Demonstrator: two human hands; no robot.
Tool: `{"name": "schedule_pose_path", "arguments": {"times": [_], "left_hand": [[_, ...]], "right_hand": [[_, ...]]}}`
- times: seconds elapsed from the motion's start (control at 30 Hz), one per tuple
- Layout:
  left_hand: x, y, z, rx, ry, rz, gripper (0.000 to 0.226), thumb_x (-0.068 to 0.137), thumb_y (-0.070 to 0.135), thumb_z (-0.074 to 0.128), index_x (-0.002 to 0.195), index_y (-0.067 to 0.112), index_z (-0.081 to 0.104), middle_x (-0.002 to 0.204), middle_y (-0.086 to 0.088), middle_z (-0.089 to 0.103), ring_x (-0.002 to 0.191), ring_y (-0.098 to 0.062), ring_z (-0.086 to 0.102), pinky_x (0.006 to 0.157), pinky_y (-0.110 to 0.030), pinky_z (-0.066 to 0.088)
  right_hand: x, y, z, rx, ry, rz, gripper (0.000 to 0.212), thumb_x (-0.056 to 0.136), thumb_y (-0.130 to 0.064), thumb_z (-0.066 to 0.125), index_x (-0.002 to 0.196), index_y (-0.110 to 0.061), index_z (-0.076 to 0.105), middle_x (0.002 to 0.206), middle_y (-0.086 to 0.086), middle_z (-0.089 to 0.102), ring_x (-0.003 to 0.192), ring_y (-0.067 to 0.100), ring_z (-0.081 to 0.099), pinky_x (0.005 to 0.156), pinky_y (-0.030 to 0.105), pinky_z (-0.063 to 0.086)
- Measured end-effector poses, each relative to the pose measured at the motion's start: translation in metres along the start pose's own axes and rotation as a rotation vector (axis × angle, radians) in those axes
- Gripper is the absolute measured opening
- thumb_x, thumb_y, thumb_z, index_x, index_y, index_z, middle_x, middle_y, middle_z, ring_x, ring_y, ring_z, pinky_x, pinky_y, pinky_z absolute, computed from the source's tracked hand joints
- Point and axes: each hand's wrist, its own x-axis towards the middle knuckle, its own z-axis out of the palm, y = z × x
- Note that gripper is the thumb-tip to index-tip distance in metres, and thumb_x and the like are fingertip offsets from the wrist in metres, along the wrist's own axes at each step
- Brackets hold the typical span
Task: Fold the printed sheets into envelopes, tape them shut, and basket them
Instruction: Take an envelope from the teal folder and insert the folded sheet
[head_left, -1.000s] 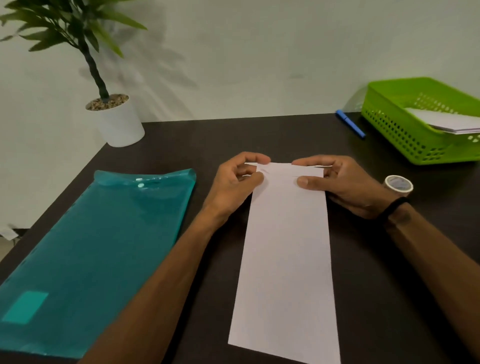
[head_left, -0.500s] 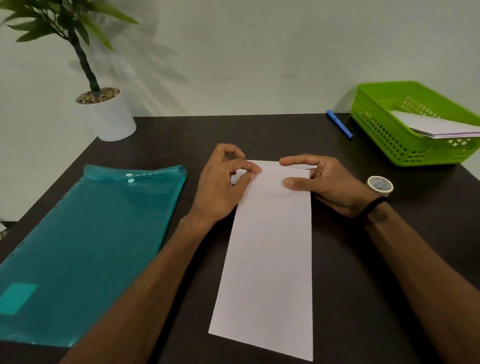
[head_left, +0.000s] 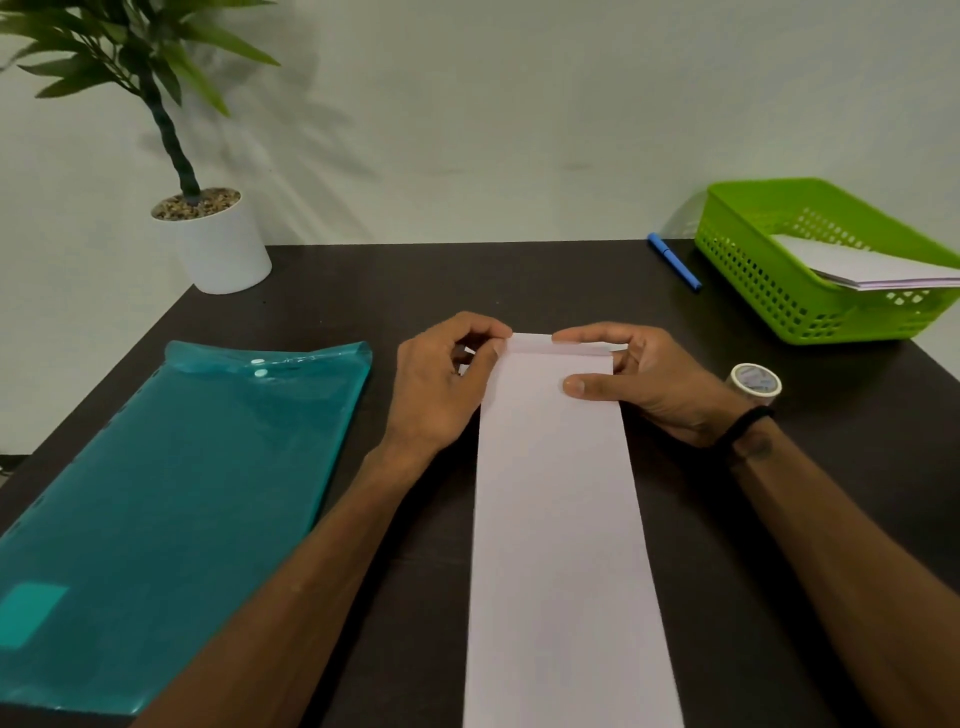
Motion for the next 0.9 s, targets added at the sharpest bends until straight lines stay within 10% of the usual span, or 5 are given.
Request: {"name": "schedule_pose_path", "arguments": {"times": [0.6,0.73,0.9], "left_hand": [[0.000,0.016,-0.012,-0.676,-0.418,-0.590,0.034,0.093,0.035,0.073,0.119,0.015,0.074,0.110,-0.009,0.078,0.099,-0.027,0.075,0.087,-0.040,0.061],[0.002,0.020,-0.030,-0.390,-0.683,-0.534,0.031,0.085,0.036,0.082,0.113,0.022,0.077,0.103,-0.004,0.080,0.093,-0.026,0.078,0.087,-0.041,0.061],[0.013,0.015,-0.055,0.242,-0.192,-0.157,0.026,0.086,0.040,0.080,0.110,0.031,0.075,0.097,0.013,0.077,0.082,-0.002,0.070,0.086,-0.028,0.060]], "right_hand": [[0.000,0.000,0.012,-0.041,0.244,0.016,0.032,0.097,-0.034,0.070,0.107,-0.003,0.072,0.101,0.017,0.077,0.084,0.029,0.073,0.074,0.039,0.059],[0.003,-0.003,0.010,0.132,0.381,0.038,0.032,0.101,-0.032,0.066,0.113,-0.003,0.070,0.108,0.017,0.077,0.089,0.026,0.073,0.082,0.042,0.060],[0.002,-0.011,0.001,0.201,0.347,0.041,0.021,0.101,-0.024,0.065,0.108,-0.006,0.075,0.109,0.015,0.078,0.102,0.031,0.073,0.095,0.048,0.057]]}}
